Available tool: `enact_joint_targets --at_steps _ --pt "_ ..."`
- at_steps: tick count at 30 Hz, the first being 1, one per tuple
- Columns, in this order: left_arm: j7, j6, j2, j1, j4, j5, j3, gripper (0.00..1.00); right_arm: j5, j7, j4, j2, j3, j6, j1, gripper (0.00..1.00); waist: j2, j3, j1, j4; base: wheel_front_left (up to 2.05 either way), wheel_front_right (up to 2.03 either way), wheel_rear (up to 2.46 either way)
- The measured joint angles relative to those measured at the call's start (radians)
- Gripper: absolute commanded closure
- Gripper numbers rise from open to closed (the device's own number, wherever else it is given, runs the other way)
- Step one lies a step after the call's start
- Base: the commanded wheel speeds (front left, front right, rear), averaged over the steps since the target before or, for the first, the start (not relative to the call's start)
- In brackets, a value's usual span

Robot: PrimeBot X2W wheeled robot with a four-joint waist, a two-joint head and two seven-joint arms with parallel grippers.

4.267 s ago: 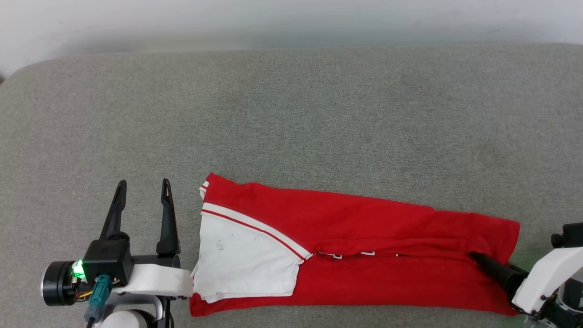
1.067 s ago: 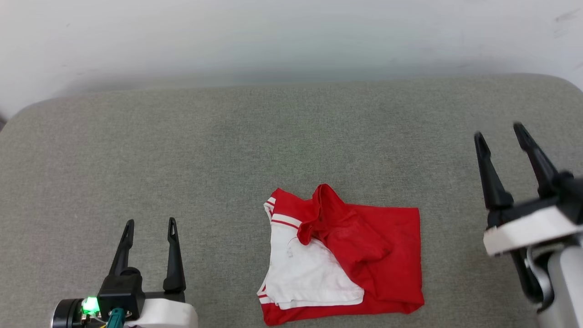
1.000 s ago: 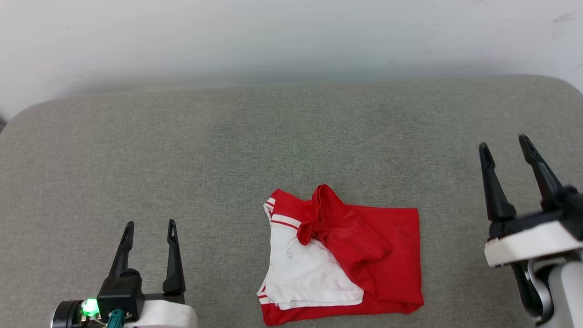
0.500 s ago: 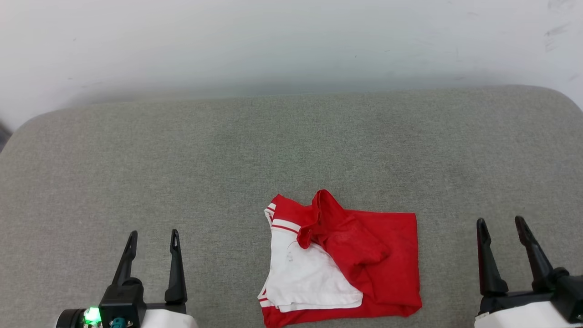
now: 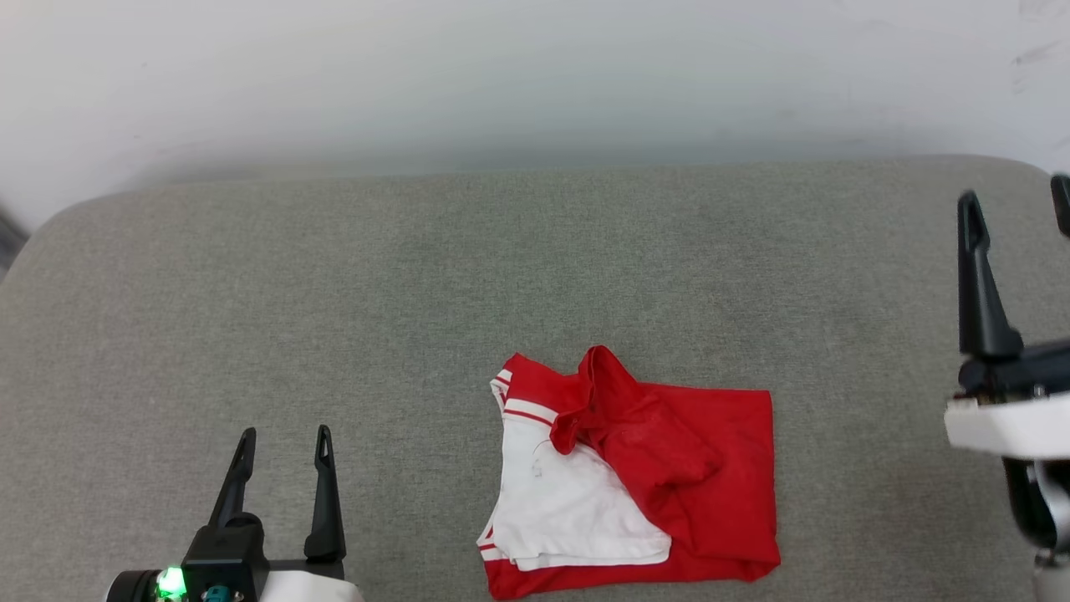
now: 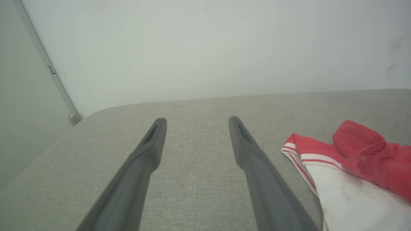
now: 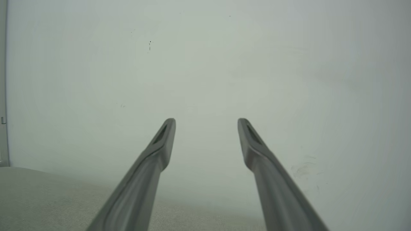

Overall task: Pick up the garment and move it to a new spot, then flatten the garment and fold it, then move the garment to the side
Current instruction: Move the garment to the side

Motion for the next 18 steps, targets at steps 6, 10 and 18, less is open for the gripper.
enact_joint_targets --at_steps 6,10,18 --pt "0.000 -0.005 -0.002 -0.009 0.000 0.000 -0.001 0.00 0.191 0.316 0.082 -0.146 0.142 0.000 -0.141 0.00 0.0000 0.017 0.0000 0.005 0.00 0.00 0.00" --pt "0.000 -0.006 -0.003 -0.015 -0.001 0.000 -0.001 0.00 0.415 0.618 0.124 -0.221 0.190 0.000 -0.174 0.00 0.0000 0.031 0.0001 0.006 0.00 0.00 0.00" --pt "0.000 -0.010 -0.005 -0.043 -0.003 0.000 -0.007 0.00 0.798 1.002 0.218 -0.270 0.197 0.000 -0.112 0.00 0.0000 0.076 0.0000 0.017 0.00 0.00 0.00"
